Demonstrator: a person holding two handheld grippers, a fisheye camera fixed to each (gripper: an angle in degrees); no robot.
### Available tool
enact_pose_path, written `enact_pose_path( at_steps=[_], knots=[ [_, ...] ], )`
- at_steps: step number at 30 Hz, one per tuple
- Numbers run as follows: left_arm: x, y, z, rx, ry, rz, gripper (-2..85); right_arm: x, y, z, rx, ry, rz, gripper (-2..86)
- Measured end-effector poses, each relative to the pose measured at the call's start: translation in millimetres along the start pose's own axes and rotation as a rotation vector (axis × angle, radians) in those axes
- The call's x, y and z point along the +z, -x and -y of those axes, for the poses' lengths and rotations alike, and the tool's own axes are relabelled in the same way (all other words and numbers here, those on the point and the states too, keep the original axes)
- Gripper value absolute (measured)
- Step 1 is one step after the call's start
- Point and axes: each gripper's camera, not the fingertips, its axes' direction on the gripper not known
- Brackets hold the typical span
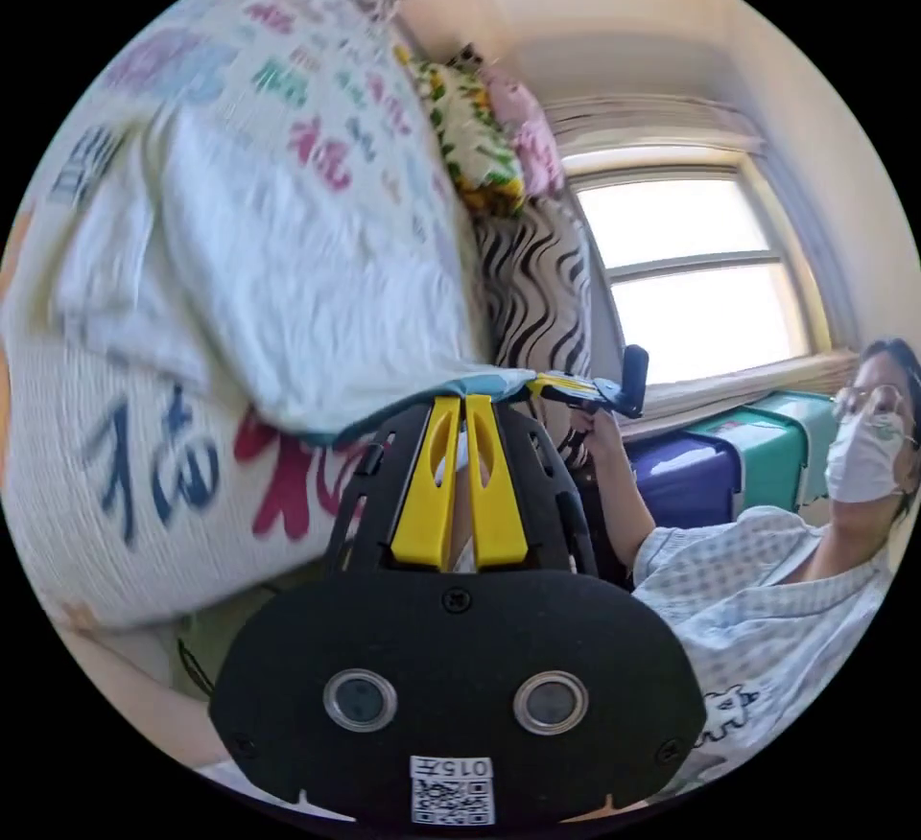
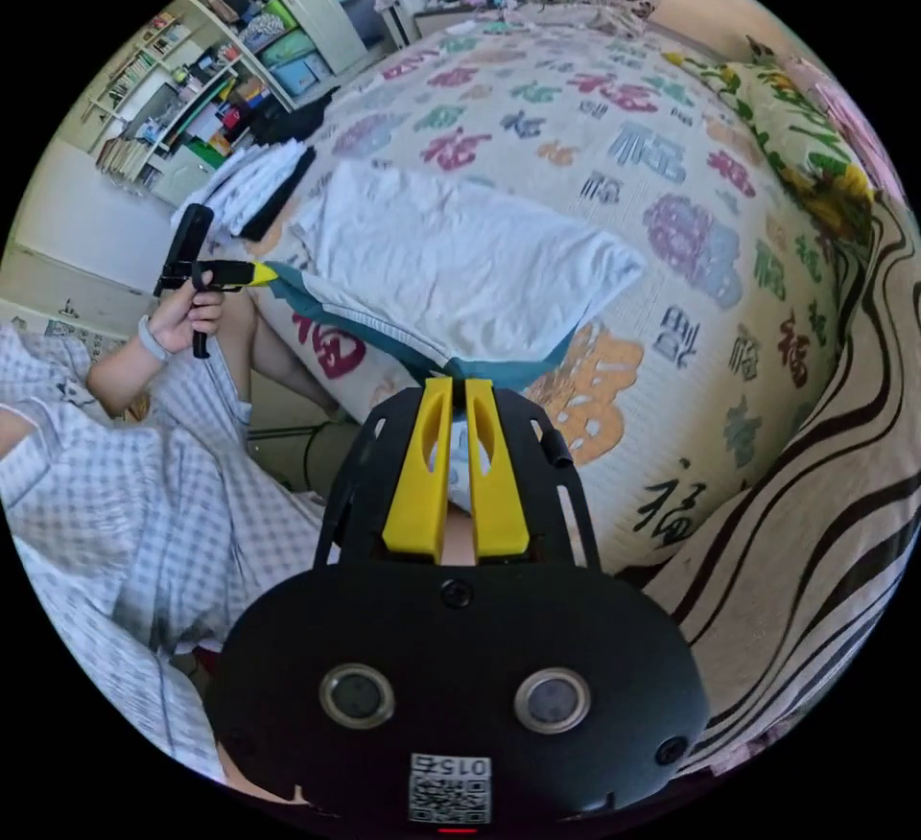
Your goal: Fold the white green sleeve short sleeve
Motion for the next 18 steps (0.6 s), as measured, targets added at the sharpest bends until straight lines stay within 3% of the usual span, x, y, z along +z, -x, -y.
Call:
enact_pose_path(
  at_steps=[4,8,12,15,18],
  knots=[
    [-21.4,-15.9,144.6,0.182,-0.104,0.030,-0.5,-46.1,-50.6,106.9,-0.074,-0.097,-0.092,2.3],
    [-12.9,-21.2,269.9,0.322,-0.195,0.258,1.6,-53.2,-120.6,232.2,-0.001,-0.195,-0.269,4.1],
    [-30.0,1.1,258.6,0.255,-0.206,0.242,5.1,-39.8,-153.3,224.1,0.060,-0.265,-0.067,3.6],
    [-47.7,38.1,196.8,0.092,-0.071,0.468,8.5,7.1,-157.3,149.3,0.131,-0.138,0.012,6.9],
    [-61.7,80.5,123.5,-0.180,0.084,0.577,11.6,70.8,-165.9,51.5,0.410,0.088,0.153,10.7]
  ],
)
